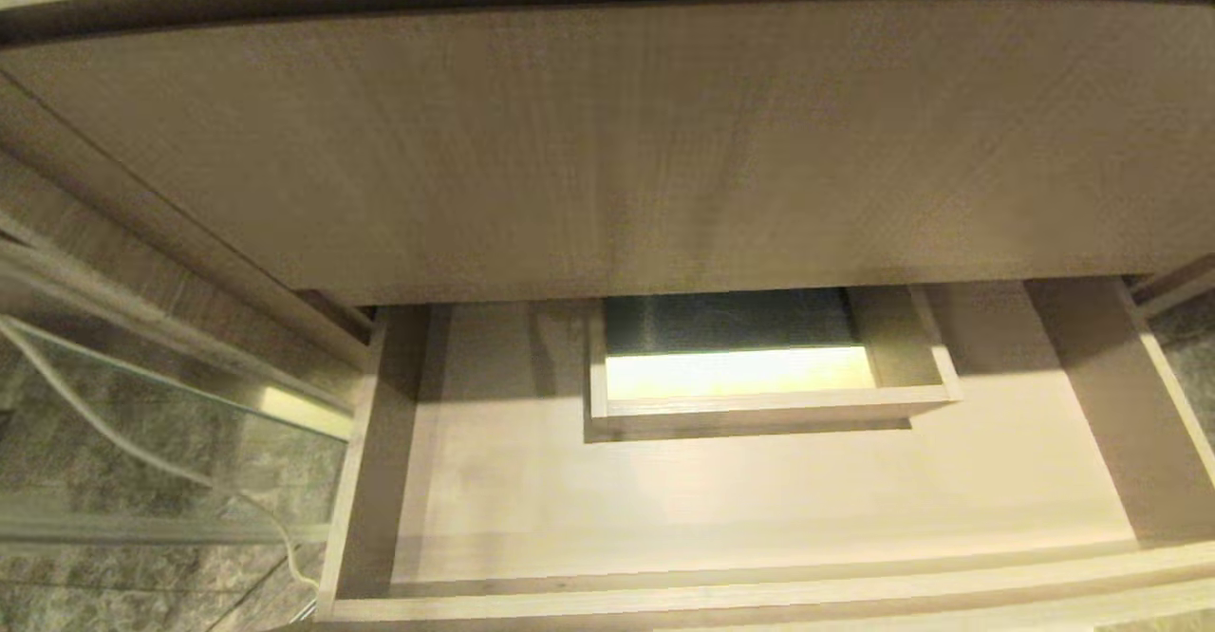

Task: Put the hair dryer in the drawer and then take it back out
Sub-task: Pick up the hairdryer

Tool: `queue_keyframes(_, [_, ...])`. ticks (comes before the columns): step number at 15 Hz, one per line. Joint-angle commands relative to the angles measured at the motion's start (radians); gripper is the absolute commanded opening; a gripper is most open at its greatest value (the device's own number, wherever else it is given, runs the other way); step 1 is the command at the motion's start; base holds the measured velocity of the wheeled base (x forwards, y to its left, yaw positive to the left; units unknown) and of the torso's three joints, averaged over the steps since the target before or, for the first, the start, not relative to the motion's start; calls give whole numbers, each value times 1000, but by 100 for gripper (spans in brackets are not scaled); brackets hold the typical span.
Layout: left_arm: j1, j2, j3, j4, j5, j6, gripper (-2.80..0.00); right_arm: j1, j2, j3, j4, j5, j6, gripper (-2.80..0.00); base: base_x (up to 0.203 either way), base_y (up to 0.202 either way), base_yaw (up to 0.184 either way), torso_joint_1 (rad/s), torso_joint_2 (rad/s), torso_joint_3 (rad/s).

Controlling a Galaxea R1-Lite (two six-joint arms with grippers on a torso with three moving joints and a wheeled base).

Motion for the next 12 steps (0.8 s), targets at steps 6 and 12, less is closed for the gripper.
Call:
queue_keyframes(6, [0,-1,0,0,0,-1,-280,0,1,0,-2,-2,7,-280,0,1,-51,-1,1,1])
queue_keyframes(12, [0,0,0,0,0,0,-280,0,1,0,0,-2,5,-280,0,0,0,0,0,0])
